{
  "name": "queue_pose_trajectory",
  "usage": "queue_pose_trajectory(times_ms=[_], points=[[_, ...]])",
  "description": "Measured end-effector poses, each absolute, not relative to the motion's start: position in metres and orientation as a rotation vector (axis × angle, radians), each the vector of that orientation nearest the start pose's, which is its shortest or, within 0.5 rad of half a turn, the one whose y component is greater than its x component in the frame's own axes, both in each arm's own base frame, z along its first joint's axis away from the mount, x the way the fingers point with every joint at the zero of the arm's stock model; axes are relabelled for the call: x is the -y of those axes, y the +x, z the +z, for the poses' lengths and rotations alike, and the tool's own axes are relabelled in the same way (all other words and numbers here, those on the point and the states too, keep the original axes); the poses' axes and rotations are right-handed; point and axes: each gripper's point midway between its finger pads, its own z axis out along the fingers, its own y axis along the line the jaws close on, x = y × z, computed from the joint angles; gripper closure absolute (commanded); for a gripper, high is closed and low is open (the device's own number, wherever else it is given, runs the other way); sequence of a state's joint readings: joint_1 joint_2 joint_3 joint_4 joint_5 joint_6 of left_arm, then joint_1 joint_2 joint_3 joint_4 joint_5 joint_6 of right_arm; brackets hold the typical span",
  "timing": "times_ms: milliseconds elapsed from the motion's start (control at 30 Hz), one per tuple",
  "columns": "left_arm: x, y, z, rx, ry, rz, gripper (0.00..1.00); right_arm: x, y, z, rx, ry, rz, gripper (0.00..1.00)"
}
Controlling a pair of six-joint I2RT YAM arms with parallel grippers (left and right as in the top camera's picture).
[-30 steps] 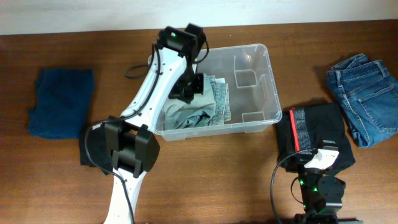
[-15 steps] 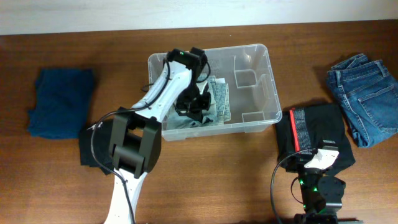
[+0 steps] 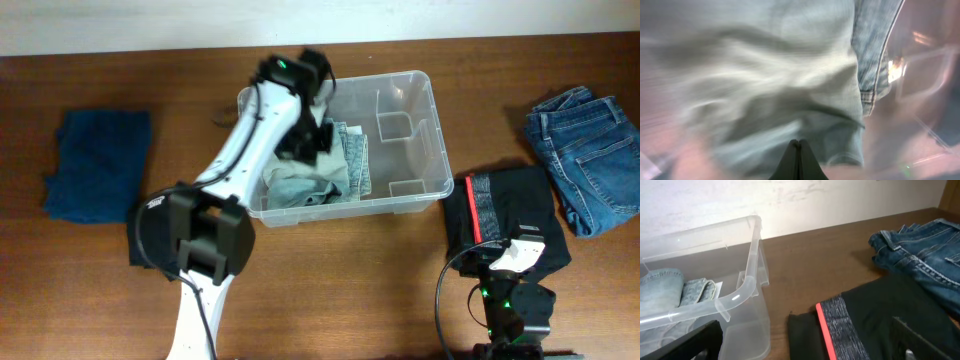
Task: Pack container
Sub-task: 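Open the left gripper and withdraw it from the container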
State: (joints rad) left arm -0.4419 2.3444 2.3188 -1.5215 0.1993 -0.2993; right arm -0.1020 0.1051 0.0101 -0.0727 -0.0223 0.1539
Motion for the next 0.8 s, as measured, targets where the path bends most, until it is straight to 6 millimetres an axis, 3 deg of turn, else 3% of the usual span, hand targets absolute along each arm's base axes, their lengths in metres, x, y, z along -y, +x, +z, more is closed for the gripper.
queue_pose_trajectory(times_ms=[67, 200, 267, 333, 433, 567, 700, 800], points=[[0.210, 0.409, 0.154, -3.079, 0.180, -0.247, 1.00, 0.022, 0.249, 0.137, -1.727, 0.205, 0.057, 0.02], [0.193, 0.404, 0.222, -2.941, 0.155, -0.212, 1.00, 0.022, 0.249, 0.136, -1.727, 0.205, 0.057, 0.01], [0.196, 0.396, 0.244, -2.888, 0.182, -0.222, 1.00, 0.022, 0.249, 0.137, -1.727, 0.205, 0.057, 0.01], [0.205, 0.388, 0.252, -2.867, 0.220, -0.234, 1.00, 0.022, 0.249, 0.136, -1.727, 0.205, 0.057, 0.01], [0.223, 0.375, 0.247, -2.883, 0.298, -0.232, 0.99, 0.022, 0.249, 0.136, -1.727, 0.206, 0.057, 0.01], [0.235, 0.353, 0.217, -2.982, 0.397, -0.176, 1.00, 0.022, 0.249, 0.137, -1.727, 0.205, 0.057, 0.01], [0.224, 0.321, 0.183, -3.127, 0.443, -0.073, 1.00, 0.022, 0.249, 0.137, -1.727, 0.206, 0.057, 0.01], [0.206, 0.292, 0.171, -3.200, 0.460, 0.039, 1.00, 0.022, 0.249, 0.137, -1.727, 0.205, 0.057, 0.01]])
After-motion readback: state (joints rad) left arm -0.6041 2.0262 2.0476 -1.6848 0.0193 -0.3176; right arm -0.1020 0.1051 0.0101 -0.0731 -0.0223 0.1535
